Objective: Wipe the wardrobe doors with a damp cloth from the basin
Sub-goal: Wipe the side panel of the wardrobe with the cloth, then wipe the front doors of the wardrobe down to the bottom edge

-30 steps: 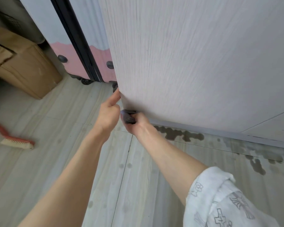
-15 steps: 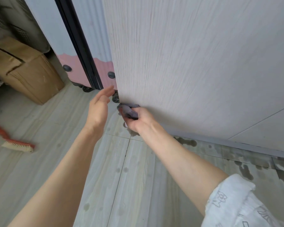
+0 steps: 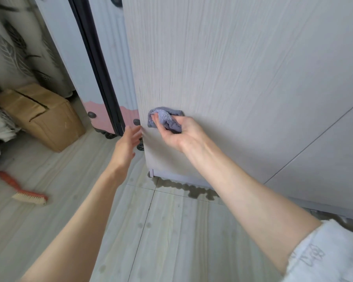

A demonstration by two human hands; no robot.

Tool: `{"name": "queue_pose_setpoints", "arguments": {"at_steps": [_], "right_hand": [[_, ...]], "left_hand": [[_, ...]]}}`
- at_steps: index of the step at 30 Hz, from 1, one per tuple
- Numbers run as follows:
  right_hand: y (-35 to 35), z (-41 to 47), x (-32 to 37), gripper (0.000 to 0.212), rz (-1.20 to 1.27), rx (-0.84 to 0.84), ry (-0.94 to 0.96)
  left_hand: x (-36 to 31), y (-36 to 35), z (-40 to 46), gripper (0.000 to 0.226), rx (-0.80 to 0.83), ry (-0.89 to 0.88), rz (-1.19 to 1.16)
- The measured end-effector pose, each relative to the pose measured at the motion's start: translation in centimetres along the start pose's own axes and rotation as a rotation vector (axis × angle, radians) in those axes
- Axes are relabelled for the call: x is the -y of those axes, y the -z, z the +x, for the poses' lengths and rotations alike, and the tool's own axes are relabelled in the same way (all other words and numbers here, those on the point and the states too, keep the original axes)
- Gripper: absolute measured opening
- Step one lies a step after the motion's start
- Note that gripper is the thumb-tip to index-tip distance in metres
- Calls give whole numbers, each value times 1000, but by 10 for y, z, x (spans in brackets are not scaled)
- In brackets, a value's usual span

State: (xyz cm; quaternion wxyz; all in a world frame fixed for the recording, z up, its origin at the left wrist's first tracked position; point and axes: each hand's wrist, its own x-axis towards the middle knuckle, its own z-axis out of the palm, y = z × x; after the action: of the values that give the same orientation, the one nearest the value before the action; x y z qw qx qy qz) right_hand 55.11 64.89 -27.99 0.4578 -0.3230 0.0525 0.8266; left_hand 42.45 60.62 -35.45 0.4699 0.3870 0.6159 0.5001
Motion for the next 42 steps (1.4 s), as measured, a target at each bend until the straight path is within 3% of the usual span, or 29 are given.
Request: {"name": "queue_pose_setpoints", "arguments": {"at_steps": [3, 5, 8, 13, 20, 23, 30, 34, 37, 42], "right_hand": [[-19, -23, 13, 21, -36, -3, 2], [-28, -38, 21, 13, -33, -22, 32], [-39, -72, 35, 6, -23, -94, 68], [-66, -148, 51, 8, -771, -302, 59], [-164, -288, 96, 14, -962, -189, 77], [-210, -345, 119, 17, -973, -139, 38], [-304, -473, 200, 21, -1048, -65, 135], [-324, -528, 252, 8, -1029, -22, 179], [-321, -571, 298, 9, -1053, 33, 201], [-335, -648, 388, 14, -1264, 75, 469]], "left_hand": [[-17, -3, -13, 40, -77, 41, -31], [-34, -8, -31, 27, -97, 57, -37], [-79, -13, -58, 27, -86, 91, -9], [-187, -17, -105, 24, -4, 176, 56], [-360, -40, -186, 16, 114, 230, 1], [-431, -52, -217, 26, 184, 227, -43], [-597, -92, -250, 32, 285, 69, 45], [-652, -136, -272, 29, 300, -41, 39], [-682, -182, -295, 28, 311, -142, 26], [-745, -269, -330, 24, 308, -291, 37]]}}
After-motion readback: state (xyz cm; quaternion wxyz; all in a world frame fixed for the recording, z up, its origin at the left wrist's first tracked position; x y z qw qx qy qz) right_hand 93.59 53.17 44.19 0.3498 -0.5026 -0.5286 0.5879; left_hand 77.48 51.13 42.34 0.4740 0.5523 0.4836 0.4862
